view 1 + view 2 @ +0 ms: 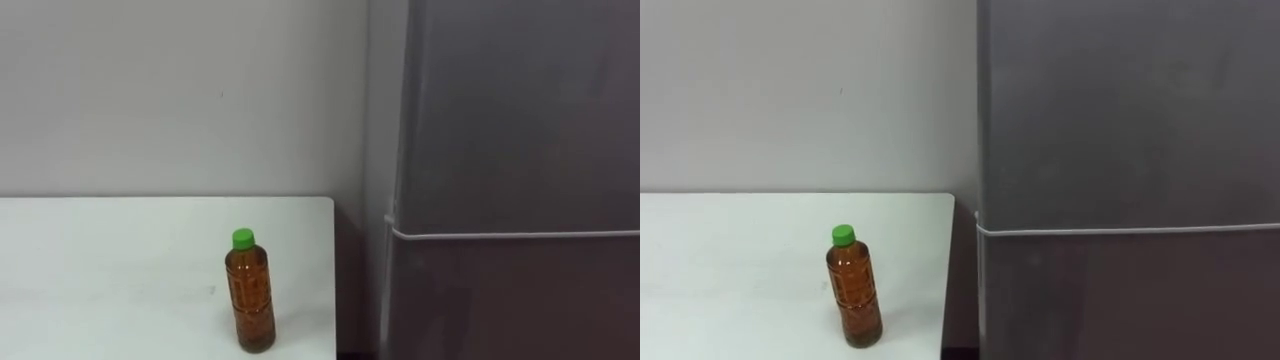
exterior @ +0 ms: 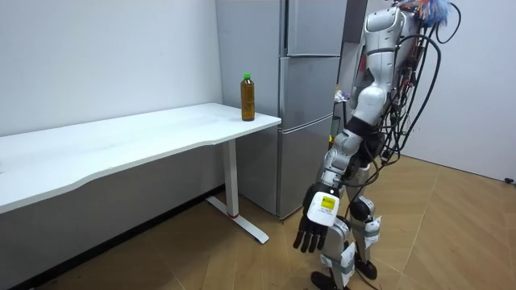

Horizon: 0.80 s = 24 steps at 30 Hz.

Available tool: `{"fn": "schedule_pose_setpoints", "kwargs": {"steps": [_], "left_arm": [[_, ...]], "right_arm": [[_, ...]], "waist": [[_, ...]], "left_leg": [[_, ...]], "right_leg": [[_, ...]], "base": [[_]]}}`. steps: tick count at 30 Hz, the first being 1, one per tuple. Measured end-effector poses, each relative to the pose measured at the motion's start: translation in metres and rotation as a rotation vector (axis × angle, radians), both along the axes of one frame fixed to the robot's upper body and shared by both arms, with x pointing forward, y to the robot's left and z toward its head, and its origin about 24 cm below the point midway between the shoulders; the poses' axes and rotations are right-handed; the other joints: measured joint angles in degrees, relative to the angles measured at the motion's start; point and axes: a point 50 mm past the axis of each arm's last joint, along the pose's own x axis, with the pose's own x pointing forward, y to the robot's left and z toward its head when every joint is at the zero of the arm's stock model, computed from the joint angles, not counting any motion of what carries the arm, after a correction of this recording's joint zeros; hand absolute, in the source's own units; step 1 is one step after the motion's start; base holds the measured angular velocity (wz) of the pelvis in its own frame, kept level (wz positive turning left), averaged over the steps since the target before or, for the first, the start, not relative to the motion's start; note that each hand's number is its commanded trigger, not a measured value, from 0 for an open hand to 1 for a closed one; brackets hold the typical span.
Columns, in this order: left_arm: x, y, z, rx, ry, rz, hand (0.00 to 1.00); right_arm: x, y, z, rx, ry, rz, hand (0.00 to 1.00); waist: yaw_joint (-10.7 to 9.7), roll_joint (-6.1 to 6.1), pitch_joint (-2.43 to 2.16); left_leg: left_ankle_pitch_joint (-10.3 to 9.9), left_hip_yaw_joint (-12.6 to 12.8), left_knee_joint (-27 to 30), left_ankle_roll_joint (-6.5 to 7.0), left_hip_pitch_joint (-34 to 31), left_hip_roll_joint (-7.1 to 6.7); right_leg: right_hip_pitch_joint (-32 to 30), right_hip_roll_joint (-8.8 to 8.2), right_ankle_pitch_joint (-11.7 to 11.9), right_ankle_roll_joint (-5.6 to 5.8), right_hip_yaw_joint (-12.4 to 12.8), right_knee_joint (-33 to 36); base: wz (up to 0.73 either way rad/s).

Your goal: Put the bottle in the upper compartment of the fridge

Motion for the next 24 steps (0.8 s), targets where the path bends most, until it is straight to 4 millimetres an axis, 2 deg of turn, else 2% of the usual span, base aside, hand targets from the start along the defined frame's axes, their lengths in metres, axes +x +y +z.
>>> {"fn": "schedule_pose_setpoints", "kwargs": {"steps": [1,3,6,13,16,21,24], "left_arm": [[0.0,0.001,0.0,0.002,-0.004,0.017,0.0],[0.002,0.006,0.003,0.02,-0.03,0.071,0.0],[0.005,0.015,0.009,0.069,-0.088,0.152,0.0],[0.019,0.028,0.019,0.167,-0.174,0.257,0.0],[0.032,0.033,0.027,0.208,-0.239,0.278,0.0],[0.05,0.046,0.044,0.289,-0.329,0.315,0.0],[0.062,0.053,0.056,0.337,-0.391,0.332,0.0]], "right_arm": [[-0.001,-0.001,0.0,-0.003,0.001,-0.003,0.0],[-0.003,-0.005,0.001,-0.012,0.0,-0.021,0.0],[-0.005,-0.007,0.001,-0.016,-0.003,-0.046,0.0],[-0.005,-0.014,0.004,-0.039,-0.018,-0.059,0.0],[-0.005,-0.017,0.005,-0.047,-0.029,-0.073,0.0],[-0.005,-0.021,0.008,-0.076,-0.064,-0.061,0.0],[-0.006,-0.022,0.008,-0.09,-0.058,-0.062,0.0]], "waist": [[0.0,-0.01,0.17],[0.1,0.85,0.21],[0.1,1.45,0.3],[0.9,1.49,0.2],[1.4,1.48,0.16],[1.4,1.87,-0.09],[1.4,1.86,-0.61]], "left_leg": [[0.0,0.0,-0.1,0.0,0.0,0.0],[0.0,0.0,-0.1,0.0,0.0,0.02],[0.0,0.0,-0.3,-0.01,-0.1,0.03],[0.0,0.1,-0.3,0.0,0.0,-0.09],[0.0,0.1,-0.1,0.01,-0.1,-0.11],[0.0,-0.2,0.1,0.02,-0.4,-0.17],[0.0,-0.5,0.1,0.03,-0.2,-0.3]], "right_leg": [[0.0,-0.01,0.0,0.0,0.0,0.0],[-0.1,0.01,0.0,0.0,0.0,0.0],[-0.2,0.0,-0.1,-0.04,0.3,0.1],[-0.3,0.03,-0.2,-0.01,1.2,0.1],[-0.3,0.01,-0.2,-0.01,1.0,0.1],[-0.3,-0.02,-0.3,0.02,0.6,0.1],[-0.2,-0.12,-0.3,0.08,0.3,0.2]], "base": [[0.0],[0.0],[0.0],[0.0],[0.01],[0.02],[0.05]]}}
